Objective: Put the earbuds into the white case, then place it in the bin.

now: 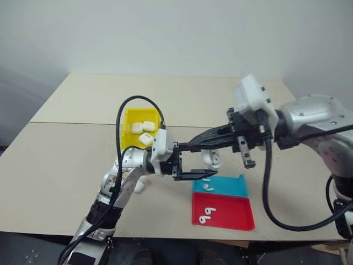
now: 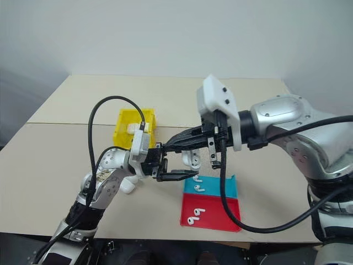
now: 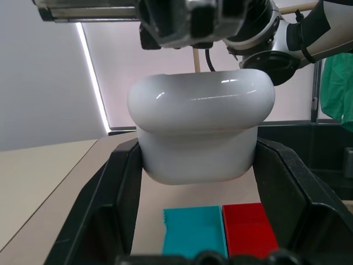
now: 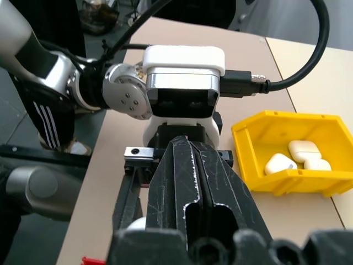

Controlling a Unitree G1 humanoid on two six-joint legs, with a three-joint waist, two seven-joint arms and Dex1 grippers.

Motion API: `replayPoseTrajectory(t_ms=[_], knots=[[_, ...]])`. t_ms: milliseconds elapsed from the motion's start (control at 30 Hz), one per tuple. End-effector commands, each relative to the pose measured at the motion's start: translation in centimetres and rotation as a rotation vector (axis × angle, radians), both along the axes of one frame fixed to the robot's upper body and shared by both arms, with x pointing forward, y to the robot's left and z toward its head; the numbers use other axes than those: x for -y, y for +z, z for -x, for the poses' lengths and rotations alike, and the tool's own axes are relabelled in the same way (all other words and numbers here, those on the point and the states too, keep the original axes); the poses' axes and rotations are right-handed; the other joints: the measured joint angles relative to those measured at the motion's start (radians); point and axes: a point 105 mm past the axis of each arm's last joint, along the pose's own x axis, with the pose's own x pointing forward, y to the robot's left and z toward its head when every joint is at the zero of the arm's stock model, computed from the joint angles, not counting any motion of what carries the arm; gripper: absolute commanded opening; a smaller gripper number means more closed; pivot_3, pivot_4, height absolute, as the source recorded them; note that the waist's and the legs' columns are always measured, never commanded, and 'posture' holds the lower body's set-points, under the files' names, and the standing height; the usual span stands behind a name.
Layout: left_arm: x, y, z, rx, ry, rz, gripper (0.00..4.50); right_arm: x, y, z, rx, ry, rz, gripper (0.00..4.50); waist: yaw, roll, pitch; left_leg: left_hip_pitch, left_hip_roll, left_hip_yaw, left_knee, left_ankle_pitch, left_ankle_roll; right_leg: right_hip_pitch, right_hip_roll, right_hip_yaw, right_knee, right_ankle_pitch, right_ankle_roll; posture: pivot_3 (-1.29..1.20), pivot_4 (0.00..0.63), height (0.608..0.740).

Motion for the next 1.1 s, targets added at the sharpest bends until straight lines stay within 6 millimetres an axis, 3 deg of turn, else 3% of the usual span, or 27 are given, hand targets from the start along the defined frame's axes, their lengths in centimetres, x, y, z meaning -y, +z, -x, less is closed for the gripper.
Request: replayPoseTrajectory(t_ms=[33,333,533,700,767,867,933,1100], knots=[[0.0,1.2,0.5,0.049,-0.009,0.039,2.76,0.5,-0.6,0.1,0.056,0.001,0.046,0.05,0.000,0.000,0.000,0.000,0.000,0.000,0.000,0.000,0.000,0.000,0.000,0.000,0.000,0.000,0.000,0.00,0.150,0.740],[-0.8,1.1,0.7,0.039,0.009,0.051,2.76,2.3,-0.9,-0.1,0.086,-0.045,0.055,0.05,0.000,0.000,0.000,0.000,0.000,0.000,0.001,0.000,0.000,0.000,0.000,0.000,0.001,0.000,0.000,0.00,0.150,0.740],[-0.8,1.2,0.8,0.040,0.011,0.064,2.76,2.4,2.8,0.8,0.099,-0.005,-0.159,0.05,-0.001,0.000,0.000,0.000,0.000,0.000,0.001,0.000,0.000,0.000,0.000,0.000,0.001,0.000,0.000,0.00,0.150,0.740],[-1.9,2.8,0.6,0.060,0.097,0.103,2.76,4.6,6.0,0.9,0.086,-0.080,-0.408,0.05,0.003,0.000,0.000,0.000,0.000,0.000,0.001,0.000,0.000,0.001,0.000,0.000,0.001,0.000,0.000,0.00,0.150,0.740],[-2.5,3.9,-0.3,0.046,0.206,0.134,2.76,5.5,6.3,0.6,0.076,-0.146,-0.476,0.05,0.003,0.000,0.000,0.000,0.000,0.000,0.001,0.000,0.000,0.001,0.000,0.000,0.001,0.000,0.000,0.00,0.150,0.740],[-4.3,6.0,-3.1,0.016,0.493,0.196,2.76,7.0,5.0,0.0,0.061,-0.279,-0.537,0.05,0.008,0.000,0.000,0.000,0.000,-0.001,0.001,0.000,0.000,0.002,-0.001,-0.001,0.001,0.000,0.000,0.00,0.150,0.740],[-6.2,6.1,-6.5,-0.080,0.774,0.118,2.76,7.8,3.5,-0.5,0.010,-0.383,-0.571,0.05,0.010,0.000,0.000,0.000,-0.001,-0.002,0.002,0.000,0.000,0.003,-0.001,-0.001,0.001,0.000,0.000,0.00,0.150,0.740],[-10.5,6.1,-11.5,-0.115,1.233,0.112,2.76,8.2,0.6,-0.5,-0.062,-0.465,-0.578,0.05,0.008,0.000,0.000,0.001,-0.001,-0.004,0.002,0.000,0.000,0.004,0.000,-0.003,0.002,0.000,0.001,0.00,0.150,0.740]])
